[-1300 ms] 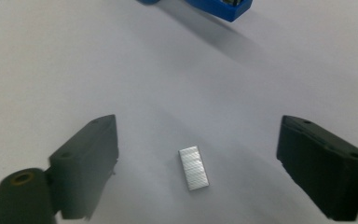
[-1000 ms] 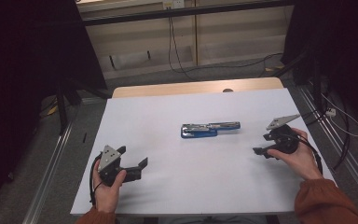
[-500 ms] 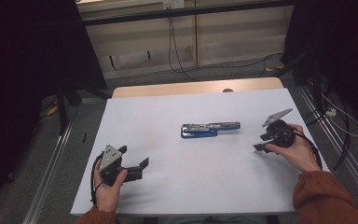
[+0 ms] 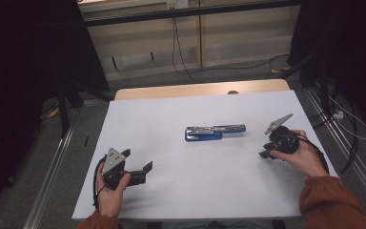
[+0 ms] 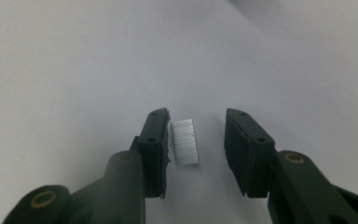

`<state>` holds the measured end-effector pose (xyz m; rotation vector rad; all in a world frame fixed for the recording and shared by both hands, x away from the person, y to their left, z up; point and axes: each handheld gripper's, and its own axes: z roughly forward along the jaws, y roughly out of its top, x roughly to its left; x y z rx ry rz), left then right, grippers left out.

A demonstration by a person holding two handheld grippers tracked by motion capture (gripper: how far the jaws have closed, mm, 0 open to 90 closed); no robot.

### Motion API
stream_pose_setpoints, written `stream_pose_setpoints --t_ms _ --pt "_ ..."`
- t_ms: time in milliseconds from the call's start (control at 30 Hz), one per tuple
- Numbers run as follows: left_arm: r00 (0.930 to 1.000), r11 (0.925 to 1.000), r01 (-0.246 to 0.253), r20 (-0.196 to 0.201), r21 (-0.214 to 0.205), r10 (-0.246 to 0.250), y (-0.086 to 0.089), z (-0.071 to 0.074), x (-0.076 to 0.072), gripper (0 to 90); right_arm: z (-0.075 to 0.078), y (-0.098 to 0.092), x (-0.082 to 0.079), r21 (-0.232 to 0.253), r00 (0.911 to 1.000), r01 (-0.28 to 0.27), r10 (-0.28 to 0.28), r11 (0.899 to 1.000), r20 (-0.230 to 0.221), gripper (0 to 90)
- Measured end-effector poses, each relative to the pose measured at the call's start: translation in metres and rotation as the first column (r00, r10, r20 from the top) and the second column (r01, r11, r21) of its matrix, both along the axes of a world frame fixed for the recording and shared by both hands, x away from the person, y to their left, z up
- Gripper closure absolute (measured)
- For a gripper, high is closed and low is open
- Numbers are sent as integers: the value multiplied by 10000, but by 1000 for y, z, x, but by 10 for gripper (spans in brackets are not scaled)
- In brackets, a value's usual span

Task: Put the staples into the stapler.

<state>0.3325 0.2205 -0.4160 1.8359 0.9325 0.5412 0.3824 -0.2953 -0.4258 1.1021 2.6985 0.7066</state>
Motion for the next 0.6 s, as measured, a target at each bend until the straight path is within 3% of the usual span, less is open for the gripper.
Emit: stream_pose_setpoints --t_ms 333,600 --pt "10000 10000 6 -23 -50 -6 0 0 0 44 -2 2 -2 -495 9992 -387 380 9980 -153 683" --pt "10000 10000 23 -4 15 -23 0 0 0 44 -3 4 -3 -563 9982 -593 585 9967 -160 726"
